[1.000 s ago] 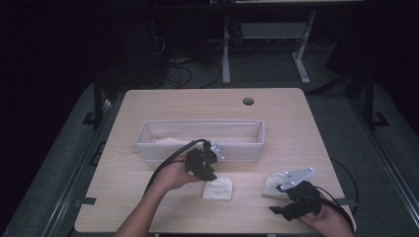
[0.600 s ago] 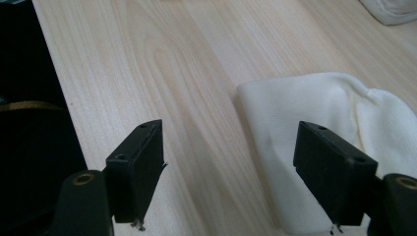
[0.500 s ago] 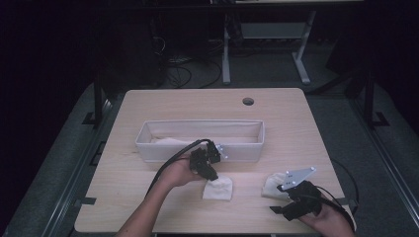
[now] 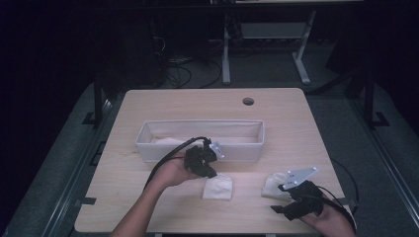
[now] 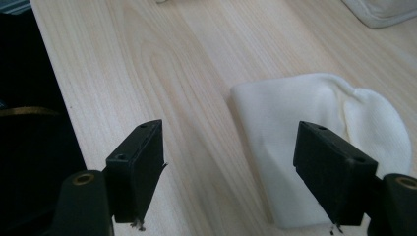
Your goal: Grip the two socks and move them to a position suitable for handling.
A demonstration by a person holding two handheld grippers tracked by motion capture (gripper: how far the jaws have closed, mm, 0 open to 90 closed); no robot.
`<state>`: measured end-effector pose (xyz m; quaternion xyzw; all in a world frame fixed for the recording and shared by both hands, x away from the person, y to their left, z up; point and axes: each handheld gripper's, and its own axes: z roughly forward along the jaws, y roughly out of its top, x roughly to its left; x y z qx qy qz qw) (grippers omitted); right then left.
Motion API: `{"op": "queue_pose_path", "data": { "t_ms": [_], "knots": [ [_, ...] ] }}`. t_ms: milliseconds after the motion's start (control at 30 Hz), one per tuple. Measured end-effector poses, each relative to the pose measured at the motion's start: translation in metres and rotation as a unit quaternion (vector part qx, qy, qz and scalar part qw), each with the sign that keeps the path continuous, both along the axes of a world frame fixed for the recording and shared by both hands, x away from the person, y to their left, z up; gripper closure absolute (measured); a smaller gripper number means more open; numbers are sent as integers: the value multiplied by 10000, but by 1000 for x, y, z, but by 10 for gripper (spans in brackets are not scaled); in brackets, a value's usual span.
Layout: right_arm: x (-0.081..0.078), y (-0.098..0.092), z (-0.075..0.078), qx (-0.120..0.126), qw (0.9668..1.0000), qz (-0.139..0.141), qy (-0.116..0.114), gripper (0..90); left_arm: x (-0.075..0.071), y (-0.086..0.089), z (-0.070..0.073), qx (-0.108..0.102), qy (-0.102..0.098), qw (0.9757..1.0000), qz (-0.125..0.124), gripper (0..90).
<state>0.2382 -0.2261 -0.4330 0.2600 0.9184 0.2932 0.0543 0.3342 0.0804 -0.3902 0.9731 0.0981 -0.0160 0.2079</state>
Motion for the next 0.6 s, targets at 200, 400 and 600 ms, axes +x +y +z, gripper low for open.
{"op": "queue_pose_path", "data": {
  "t_ms": [200,400,600],
  "knots": [
    [-1,2,1,-10,10000,26,-42,269,-19,3,10,-81,-118,9996,-234,888],
    [-1,3,0,-25,10000,20,-18,269,-36,4,14,-148,-156,9990,-386,886],
    [-2,4,1,-14,10000,10,-21,269,-46,5,11,-147,-86,9986,-499,882]
  ]
}}
